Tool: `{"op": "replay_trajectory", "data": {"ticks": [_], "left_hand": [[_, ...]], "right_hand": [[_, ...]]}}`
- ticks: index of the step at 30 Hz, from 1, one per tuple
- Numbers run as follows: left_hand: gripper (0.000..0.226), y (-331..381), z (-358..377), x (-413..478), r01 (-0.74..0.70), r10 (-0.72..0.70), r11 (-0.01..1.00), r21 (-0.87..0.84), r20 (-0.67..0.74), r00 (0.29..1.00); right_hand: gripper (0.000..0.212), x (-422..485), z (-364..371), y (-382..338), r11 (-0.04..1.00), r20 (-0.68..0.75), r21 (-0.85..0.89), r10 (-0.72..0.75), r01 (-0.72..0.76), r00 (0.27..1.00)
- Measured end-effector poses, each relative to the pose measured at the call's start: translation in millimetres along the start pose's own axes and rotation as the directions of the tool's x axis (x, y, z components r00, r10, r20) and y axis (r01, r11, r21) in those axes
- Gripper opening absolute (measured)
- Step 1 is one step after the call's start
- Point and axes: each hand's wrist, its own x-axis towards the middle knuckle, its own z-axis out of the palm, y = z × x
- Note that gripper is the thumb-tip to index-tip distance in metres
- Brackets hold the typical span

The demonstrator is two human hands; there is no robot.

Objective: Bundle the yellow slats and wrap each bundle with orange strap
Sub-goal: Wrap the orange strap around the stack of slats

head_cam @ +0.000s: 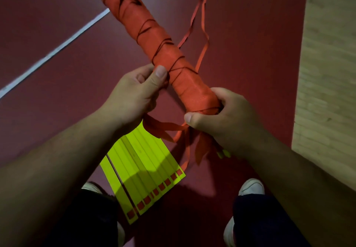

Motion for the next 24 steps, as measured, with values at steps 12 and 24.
{"op": "replay_trajectory", "data": {"ticks": [12, 24], "left_hand": [[0.046, 2.9, 4.9, -2.1, -0.02, 0.036, 0.994, 0.104, -0.15, 0.988], [0.022, 8.9, 1.7, -2.1, -0.039, 0.041, 0.998, 0.055, -0.035, 0.999]], "right_hand": [[0.047, 0.4, 3.0, 2.5, 0.999, 0.104, -0.053, 0.005, 0.001, 0.995], [0.02, 0.1, 6.3, 0.4, 0.998, 0.066, -0.057, -0.018, 0.022, 0.998]]}}
